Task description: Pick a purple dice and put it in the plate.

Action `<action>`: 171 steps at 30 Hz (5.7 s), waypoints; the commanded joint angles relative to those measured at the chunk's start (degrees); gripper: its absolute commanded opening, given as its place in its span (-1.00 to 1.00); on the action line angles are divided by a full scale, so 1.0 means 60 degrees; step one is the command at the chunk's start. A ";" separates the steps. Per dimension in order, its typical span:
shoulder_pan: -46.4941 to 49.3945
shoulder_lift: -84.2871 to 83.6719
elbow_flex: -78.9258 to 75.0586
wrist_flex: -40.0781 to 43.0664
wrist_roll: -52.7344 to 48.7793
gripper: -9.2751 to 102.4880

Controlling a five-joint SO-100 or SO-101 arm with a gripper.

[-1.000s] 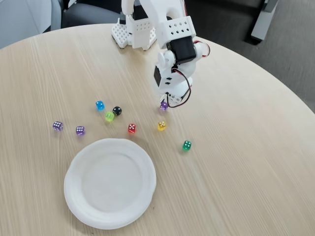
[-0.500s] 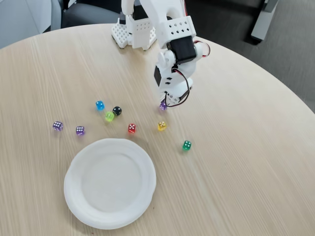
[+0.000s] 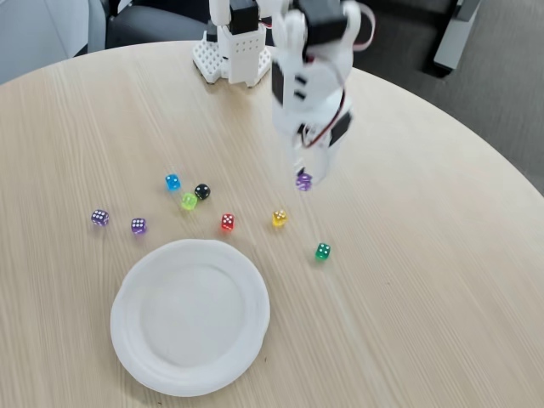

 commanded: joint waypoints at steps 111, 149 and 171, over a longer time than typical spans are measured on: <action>0.4072 -0.0659 0.0483 -0.3750 -0.3105 -0.83; 0.1743 1.3491 1.2891 -0.1890 -0.7471 -0.83; 0.1743 1.3711 1.2891 -0.1084 -0.9038 -0.82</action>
